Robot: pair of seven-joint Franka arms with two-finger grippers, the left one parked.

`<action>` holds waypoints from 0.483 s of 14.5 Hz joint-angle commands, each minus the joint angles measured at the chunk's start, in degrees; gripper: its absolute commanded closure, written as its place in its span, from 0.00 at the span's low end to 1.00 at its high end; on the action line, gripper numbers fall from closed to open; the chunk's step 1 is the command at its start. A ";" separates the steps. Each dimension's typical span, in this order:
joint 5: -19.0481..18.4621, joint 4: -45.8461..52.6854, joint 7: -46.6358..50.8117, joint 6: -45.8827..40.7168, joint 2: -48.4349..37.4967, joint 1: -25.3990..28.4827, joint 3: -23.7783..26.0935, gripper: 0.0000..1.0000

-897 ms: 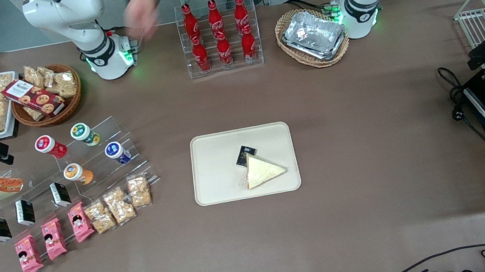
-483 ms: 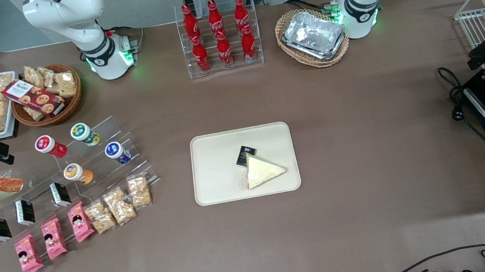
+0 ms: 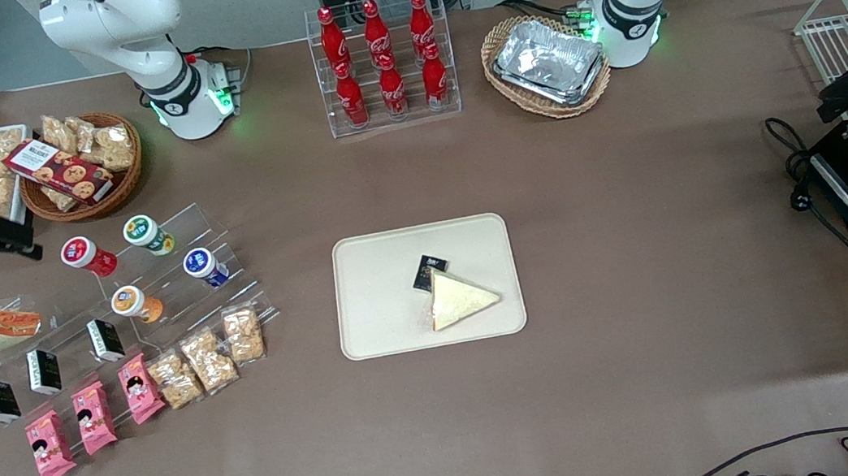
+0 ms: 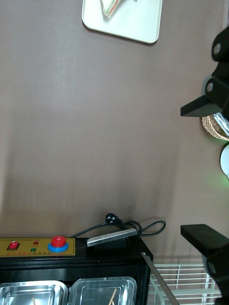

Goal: Place green gum on tray
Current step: 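Move the right gripper over the acrylic rack toward the green gum bottle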

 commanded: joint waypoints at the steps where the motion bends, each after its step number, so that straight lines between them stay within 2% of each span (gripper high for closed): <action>1: -0.72 -14.55 5.53 1.79 -13.93 0.34 2.54 0.00; 4: -0.72 -27.38 5.97 7.58 -25.27 0.34 3.77 0.00; 7: -0.72 -29.79 6.06 9.27 -26.72 0.25 4.30 0.00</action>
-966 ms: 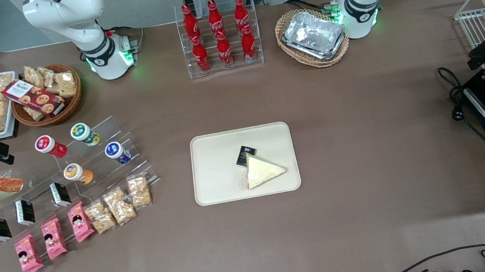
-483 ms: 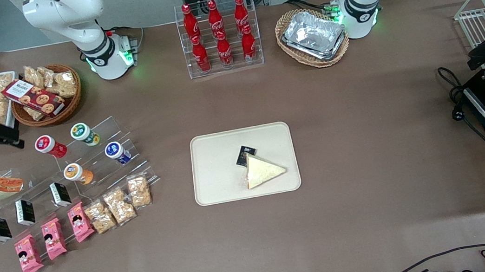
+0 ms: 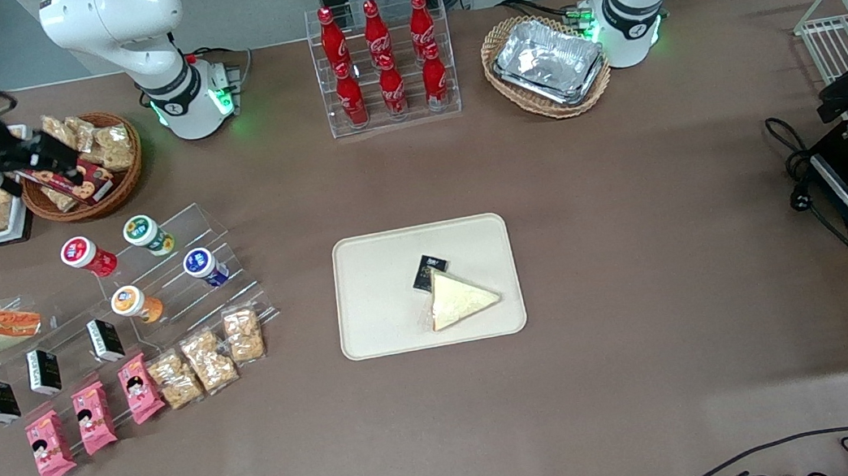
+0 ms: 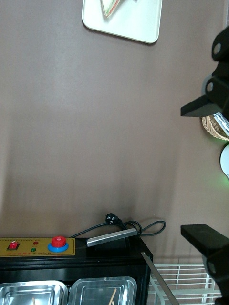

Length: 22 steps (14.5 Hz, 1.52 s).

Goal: Place green gum on tray
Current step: 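Move the right gripper over the acrylic rack toward the green gum bottle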

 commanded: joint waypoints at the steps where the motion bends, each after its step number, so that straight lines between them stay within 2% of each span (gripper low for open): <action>1: -0.80 -5.49 0.90 3.52 -3.68 0.20 0.17 0.00; 8: -0.36 -6.28 3.19 3.78 0.80 0.38 0.43 0.00; 14: -0.36 -14.88 3.19 15.27 3.00 0.64 0.25 0.00; 17: -0.10 -16.12 3.19 18.80 6.33 0.55 0.25 0.00; 22: -0.01 -20.16 3.27 24.26 7.04 0.55 0.17 0.00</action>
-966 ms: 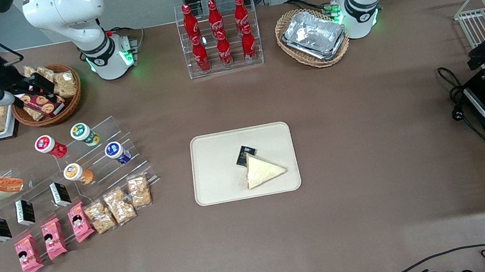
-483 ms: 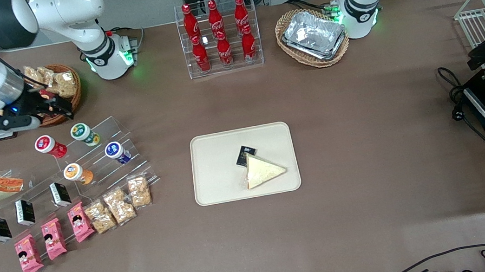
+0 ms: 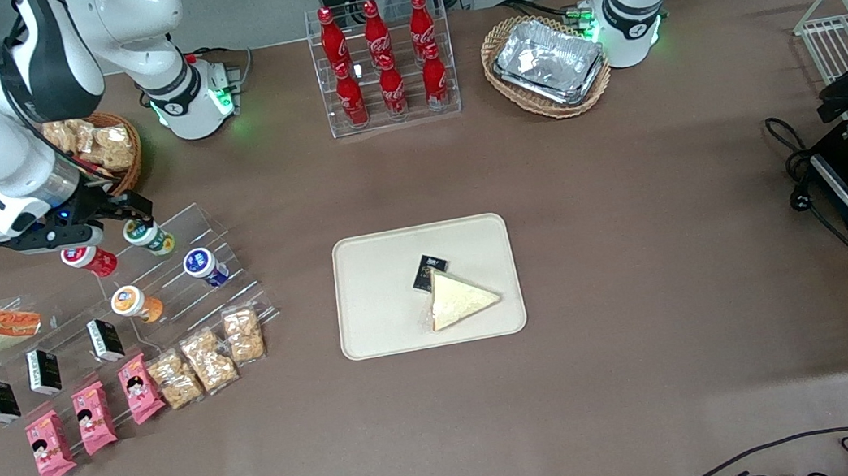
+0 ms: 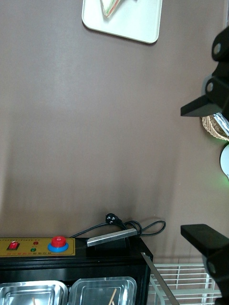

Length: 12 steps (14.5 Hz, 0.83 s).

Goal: Place green gum on tray
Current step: 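Lower the right gripper and close it around the green gum bottle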

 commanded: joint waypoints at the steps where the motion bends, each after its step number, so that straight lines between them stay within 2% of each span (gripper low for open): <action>1: -0.01 -1.88 0.76 2.85 0.12 0.44 -0.27 0.00; 9: 0.07 -3.90 1.02 5.14 1.08 0.44 -0.27 0.01; 12: 0.07 -4.25 1.02 5.49 1.08 0.44 -0.27 0.05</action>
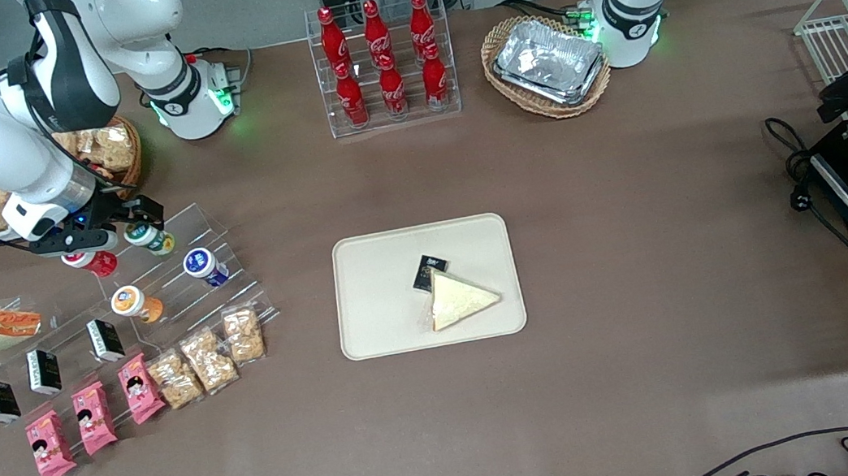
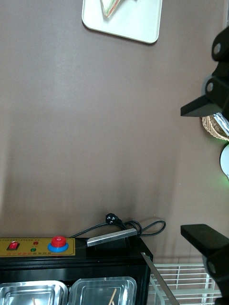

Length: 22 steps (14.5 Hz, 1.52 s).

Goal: Place green gum on tray
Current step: 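Lower the right gripper and close it around the green gum bottle, then lift the green gum bottle and carry it over the white tray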

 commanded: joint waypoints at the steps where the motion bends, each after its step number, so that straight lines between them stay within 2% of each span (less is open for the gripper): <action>1: 0.07 -0.96 0.85 1.88 0.26 0.44 -0.26 0.06; 4: 0.07 -1.13 0.85 2.14 0.70 0.44 -0.26 0.14; 8: 0.07 -1.22 0.94 2.93 1.41 0.52 -0.26 0.18; 10: 0.07 -1.22 0.94 2.93 1.41 0.52 -0.26 0.28; 13: 0.51 -0.96 0.94 3.20 1.58 0.52 -0.26 0.49; 14: 0.68 -0.87 0.94 3.20 1.50 0.44 -0.26 0.52; 15: 0.69 -0.61 0.94 3.11 1.41 0.44 -0.26 0.61; 17: 0.69 0.36 0.15 2.32 0.71 0.44 -0.53 0.66; 19: 0.60 4.12 -0.03 -1.52 -0.35 0.35 -0.53 0.70; 22: 0.60 14.83 0.14 -15.83 -0.53 0.52 -0.27 0.71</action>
